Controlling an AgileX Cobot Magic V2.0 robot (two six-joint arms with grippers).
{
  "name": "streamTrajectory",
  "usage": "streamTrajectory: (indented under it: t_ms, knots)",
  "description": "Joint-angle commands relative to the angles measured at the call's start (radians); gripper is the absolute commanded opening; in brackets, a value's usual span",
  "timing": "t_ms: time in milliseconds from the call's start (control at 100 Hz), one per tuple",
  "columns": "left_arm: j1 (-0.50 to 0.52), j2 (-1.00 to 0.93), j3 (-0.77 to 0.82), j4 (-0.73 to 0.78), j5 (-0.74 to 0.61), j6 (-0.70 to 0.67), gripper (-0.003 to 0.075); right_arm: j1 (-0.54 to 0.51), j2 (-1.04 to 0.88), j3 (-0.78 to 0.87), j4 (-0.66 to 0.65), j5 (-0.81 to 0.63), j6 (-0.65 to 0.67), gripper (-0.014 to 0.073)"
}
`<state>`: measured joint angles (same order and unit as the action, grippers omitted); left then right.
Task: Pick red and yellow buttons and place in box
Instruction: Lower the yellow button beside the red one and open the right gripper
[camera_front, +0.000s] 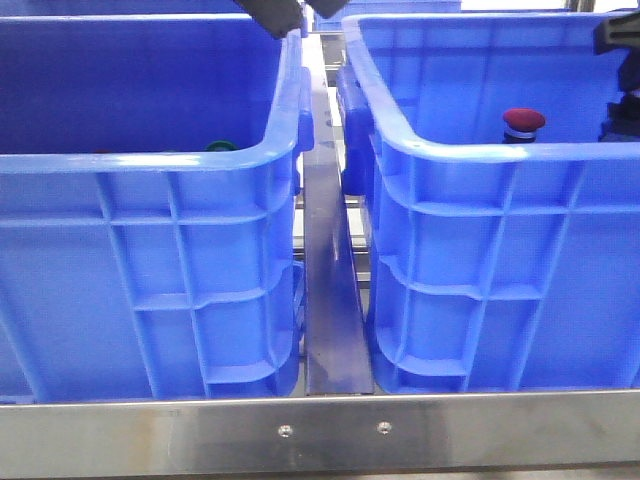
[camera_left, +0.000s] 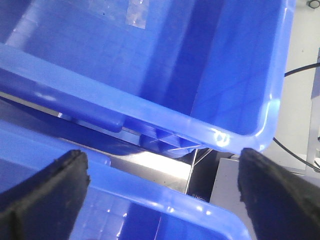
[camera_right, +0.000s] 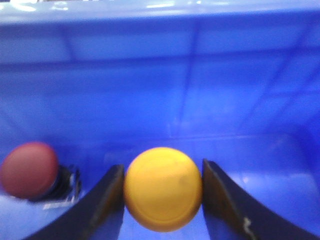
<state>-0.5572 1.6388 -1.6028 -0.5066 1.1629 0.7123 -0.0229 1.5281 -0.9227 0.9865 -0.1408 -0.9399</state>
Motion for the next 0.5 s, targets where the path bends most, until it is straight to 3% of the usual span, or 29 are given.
streamTrajectory:
  t_ms: [0, 400, 490]
  knots:
    - [-0.008, -0.046, -0.025, -0.046, -0.022, 0.0, 0.0544, -0.006, 0.011, -0.065, 0.0, -0.053, -0.007, 0.0203]
    - [-0.008, -0.046, -0.025, -0.046, -0.022, 0.0, 0.0543, -0.008, 0.123, -0.115, 0.0, -0.053, -0.007, 0.0208]
    - [-0.008, -0.046, -0.025, -0.046, -0.022, 0.0, 0.0543, -0.008, 0.123, -0.115, 0.0, -0.049, -0.007, 0.026]
